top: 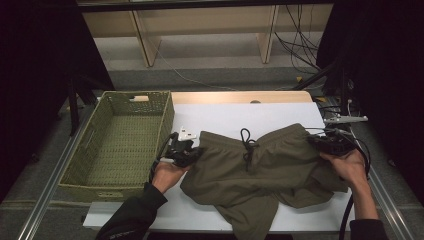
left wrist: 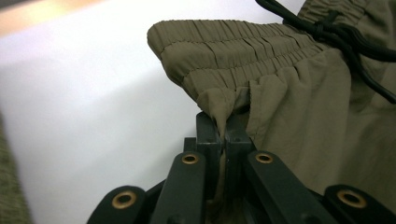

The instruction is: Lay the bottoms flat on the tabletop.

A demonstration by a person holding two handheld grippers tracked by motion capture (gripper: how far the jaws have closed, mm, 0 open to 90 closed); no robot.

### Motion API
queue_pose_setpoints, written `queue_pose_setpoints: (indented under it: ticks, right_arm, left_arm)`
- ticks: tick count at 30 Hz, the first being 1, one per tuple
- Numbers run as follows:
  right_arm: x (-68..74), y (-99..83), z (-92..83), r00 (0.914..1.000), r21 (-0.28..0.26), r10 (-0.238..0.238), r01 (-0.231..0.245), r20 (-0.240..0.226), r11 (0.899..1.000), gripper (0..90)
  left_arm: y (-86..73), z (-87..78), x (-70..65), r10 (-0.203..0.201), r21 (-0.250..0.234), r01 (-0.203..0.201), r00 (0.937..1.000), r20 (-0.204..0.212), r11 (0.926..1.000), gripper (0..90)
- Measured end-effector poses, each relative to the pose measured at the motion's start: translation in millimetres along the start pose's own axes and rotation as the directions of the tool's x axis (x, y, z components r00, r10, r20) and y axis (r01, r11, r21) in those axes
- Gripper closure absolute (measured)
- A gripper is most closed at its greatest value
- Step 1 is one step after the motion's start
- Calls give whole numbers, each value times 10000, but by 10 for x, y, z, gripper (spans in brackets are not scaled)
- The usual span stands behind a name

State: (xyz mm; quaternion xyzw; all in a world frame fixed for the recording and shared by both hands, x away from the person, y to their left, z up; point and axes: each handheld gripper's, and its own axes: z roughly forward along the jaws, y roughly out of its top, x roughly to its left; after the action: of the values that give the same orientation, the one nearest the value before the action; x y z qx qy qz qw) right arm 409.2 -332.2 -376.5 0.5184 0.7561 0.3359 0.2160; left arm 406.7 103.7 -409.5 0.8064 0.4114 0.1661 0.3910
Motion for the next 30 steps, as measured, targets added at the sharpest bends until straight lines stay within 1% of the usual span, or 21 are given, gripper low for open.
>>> queue_pose_setpoints:
  ticks: [1, 3, 5, 7, 10, 13, 17, 19, 20, 25, 28, 30]
  right_arm:
    - [6, 19, -5, 10000, -70, -27, 28, 42, 10000, 886]
    - [26, 73, -15, 9999, -275, -107, 109, 81, 9996, 886]
    - [52, 125, -16, 9997, -392, -191, 196, 127, 9990, 886]
    - [74, 181, -13, 9995, -546, -271, 279, 156, 9981, 886]
    - [98, 274, -1, 9995, -687, -245, 258, 194, 9973, 886]
    - [118, 371, 30, 9994, -615, -274, 287, 220, 9977, 885]
    - [154, 489, 89, 9983, -470, -489, 503, 307, 9976, 884]
    - [172, 542, 118, 9979, -415, -540, 554, 343, 9976, 883]
    - [178, 567, 134, 9979, -396, -536, 550, 368, 9977, 883]
    - [208, 695, 192, 9976, -470, -528, 550, 458, 9974, 884]
    - [209, 773, 237, 9980, -534, -400, 426, 499, 9977, 884]
    - [205, 823, 272, 9982, -603, -311, 342, 519, 9976, 883]
  left_arm:
    - [28, -36, 21, -68, -168, 67, 10000, -41, 9998, 874]
    - [64, -83, 54, -77, -272, 75, 9999, -76, 9996, 875]
    - [92, -109, 76, -176, -408, 172, 9998, -97, 9990, 874]
    - [122, -127, 97, -200, -455, 193, 9997, -134, 9988, 874]
    - [180, -148, 137, -282, -562, 273, 9995, -143, 9980, 875]
    - [240, -172, 173, -278, -627, 265, 9994, -198, 9977, 875]
    - [335, -228, 268, -514, -884, 491, 9984, -242, 9949, 876]
    - [383, -251, 320, -583, -892, 554, 9978, -311, 9945, 876]
    - [406, -254, 342, -663, -920, 629, 9972, -352, 9938, 876]
    - [516, -260, 443, -708, -896, 657, 9960, -543, 9938, 876]
    - [579, -245, 516, -898, -918, 840, 9941, -604, 9922, 876]
    - [625, -235, 554, -959, -947, 892, 9930, -689, 9915, 876]
